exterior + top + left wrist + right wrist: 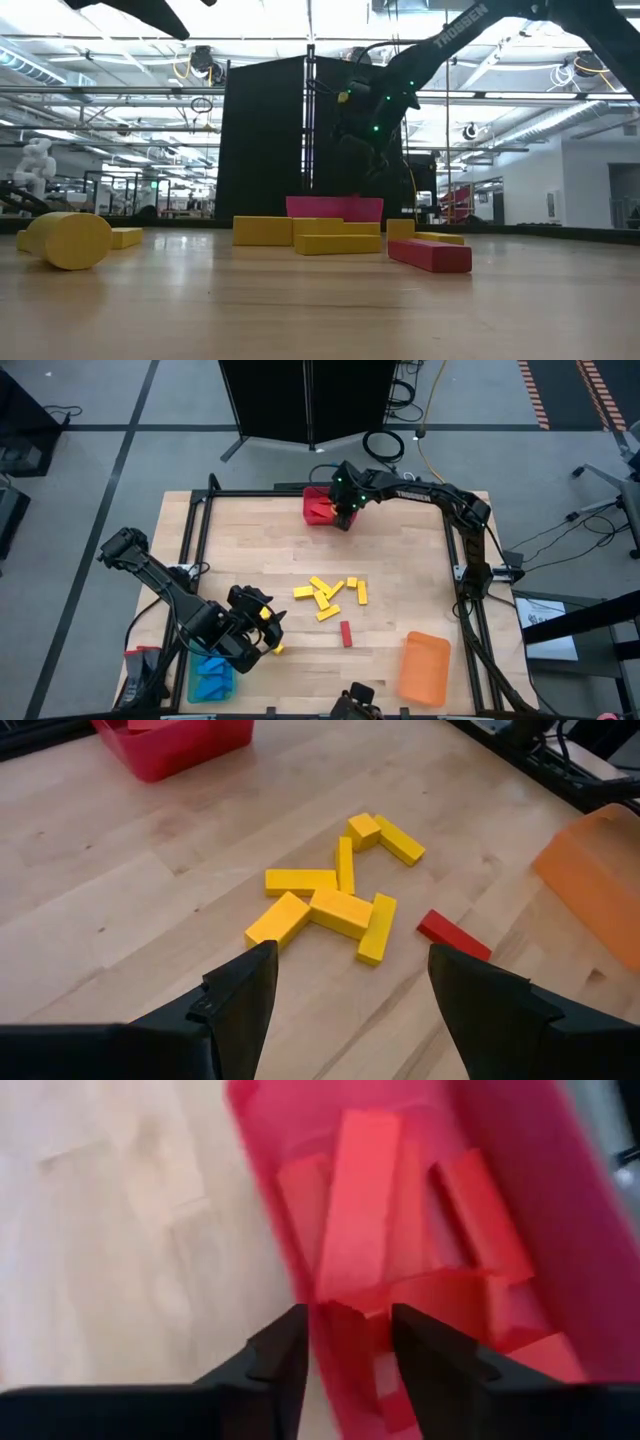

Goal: Sort blocks
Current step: Put the red block into the red bin

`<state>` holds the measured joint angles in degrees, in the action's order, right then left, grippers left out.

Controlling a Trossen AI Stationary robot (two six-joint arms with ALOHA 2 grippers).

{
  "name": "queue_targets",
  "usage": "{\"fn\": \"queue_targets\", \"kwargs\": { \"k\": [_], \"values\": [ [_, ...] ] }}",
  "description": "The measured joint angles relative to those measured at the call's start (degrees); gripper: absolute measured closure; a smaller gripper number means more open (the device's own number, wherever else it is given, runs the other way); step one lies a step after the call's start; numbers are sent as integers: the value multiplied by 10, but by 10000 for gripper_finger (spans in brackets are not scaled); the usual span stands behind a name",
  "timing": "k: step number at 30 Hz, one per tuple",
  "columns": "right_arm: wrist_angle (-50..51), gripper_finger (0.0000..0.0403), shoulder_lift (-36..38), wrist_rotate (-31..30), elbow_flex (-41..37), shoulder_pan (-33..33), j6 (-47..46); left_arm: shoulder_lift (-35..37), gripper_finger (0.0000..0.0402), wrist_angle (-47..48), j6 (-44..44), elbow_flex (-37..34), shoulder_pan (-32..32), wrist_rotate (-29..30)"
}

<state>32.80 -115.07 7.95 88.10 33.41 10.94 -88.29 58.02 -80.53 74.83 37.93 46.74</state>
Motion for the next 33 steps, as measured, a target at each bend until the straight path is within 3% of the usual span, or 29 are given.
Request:
{"fn": "queue_targets", "kwargs": {
  "k": [9,11,14,17,21,26,29,33],
  "values": [
    [113,209,1,15,132,0,2,0,137,0,0,0,0,0],
    [168,204,1,51,182,-2,5,0,137,-1,0,0,0,-2],
    [292,204,1,164,253,-17,4,0,137,-1,0,0,0,-13],
    [442,211,7,248,286,-68,35,0,137,-1,0,0,1,-14],
    [574,221,17,254,252,-186,84,0,137,0,9,0,1,-15],
    [475,233,71,300,114,-347,49,0,137,0,20,0,1,-15],
    [347,239,110,237,17,-412,-40,0,137,0,24,0,5,-15],
    [122,243,146,138,-111,-455,-226,0,137,-1,42,0,7,-16]
  ]
}}
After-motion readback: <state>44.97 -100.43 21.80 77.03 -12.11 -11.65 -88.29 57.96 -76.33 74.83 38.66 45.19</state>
